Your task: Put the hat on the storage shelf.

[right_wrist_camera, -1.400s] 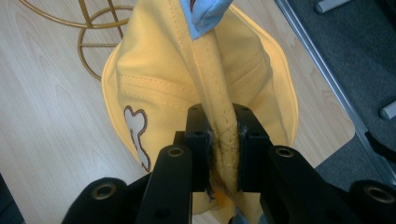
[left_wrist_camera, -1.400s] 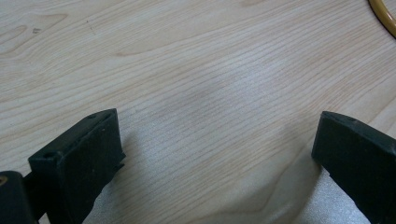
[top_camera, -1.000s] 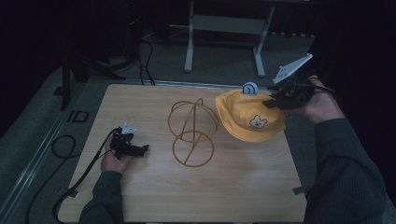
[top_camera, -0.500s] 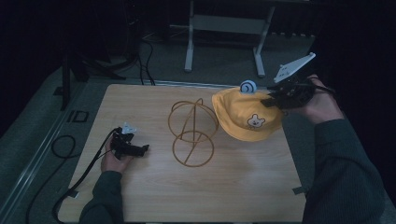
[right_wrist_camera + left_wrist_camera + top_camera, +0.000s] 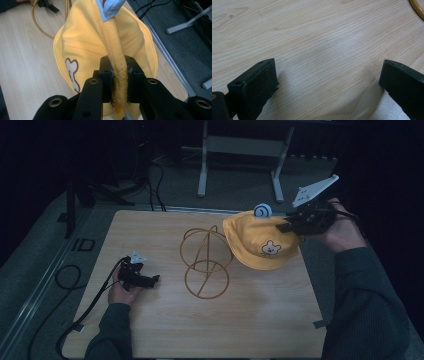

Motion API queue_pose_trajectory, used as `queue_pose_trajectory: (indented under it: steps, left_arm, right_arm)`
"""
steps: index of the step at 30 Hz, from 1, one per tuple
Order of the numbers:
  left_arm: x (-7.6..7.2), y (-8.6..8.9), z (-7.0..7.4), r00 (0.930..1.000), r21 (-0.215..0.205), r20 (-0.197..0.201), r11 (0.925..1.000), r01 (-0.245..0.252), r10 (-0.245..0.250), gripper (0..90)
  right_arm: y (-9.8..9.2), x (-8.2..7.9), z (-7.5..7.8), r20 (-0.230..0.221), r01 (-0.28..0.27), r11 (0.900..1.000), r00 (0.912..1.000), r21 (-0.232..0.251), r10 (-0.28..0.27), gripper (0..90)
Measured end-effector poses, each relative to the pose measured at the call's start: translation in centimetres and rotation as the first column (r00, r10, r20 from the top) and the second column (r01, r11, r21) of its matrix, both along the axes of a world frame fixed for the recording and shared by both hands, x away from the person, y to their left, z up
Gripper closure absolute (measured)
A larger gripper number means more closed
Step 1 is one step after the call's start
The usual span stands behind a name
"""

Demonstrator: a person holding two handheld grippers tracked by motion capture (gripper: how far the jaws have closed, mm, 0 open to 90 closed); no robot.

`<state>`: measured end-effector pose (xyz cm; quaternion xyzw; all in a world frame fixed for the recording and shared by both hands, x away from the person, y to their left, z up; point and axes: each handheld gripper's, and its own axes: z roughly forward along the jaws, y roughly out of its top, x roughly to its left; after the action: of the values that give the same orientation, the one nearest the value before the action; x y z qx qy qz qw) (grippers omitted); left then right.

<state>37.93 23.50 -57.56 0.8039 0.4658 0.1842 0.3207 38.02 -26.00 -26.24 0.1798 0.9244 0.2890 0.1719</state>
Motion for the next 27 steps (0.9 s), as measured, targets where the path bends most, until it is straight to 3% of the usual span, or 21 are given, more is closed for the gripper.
queue_pose_trajectory:
  steps: [12, 27]
  left_arm:
    - [0.0, 0.0, 0.0, 1.0000, 0.000, 0.000, 1.0000, 0.000, 0.000, 1.5]
    - [0.0, 0.0, 0.0, 1.0000, 0.000, 0.000, 1.0000, 0.000, 0.000, 1.5]
  right_arm:
    - [0.6, 0.1, 0.7, 0.027, -0.017, 0.999, 0.9995, 0.037, 0.016, 78.3]
    - [2.1, 0.0, 1.6, 0.040, -0.048, 0.998, 0.9981, 0.044, 0.046, 78.4]
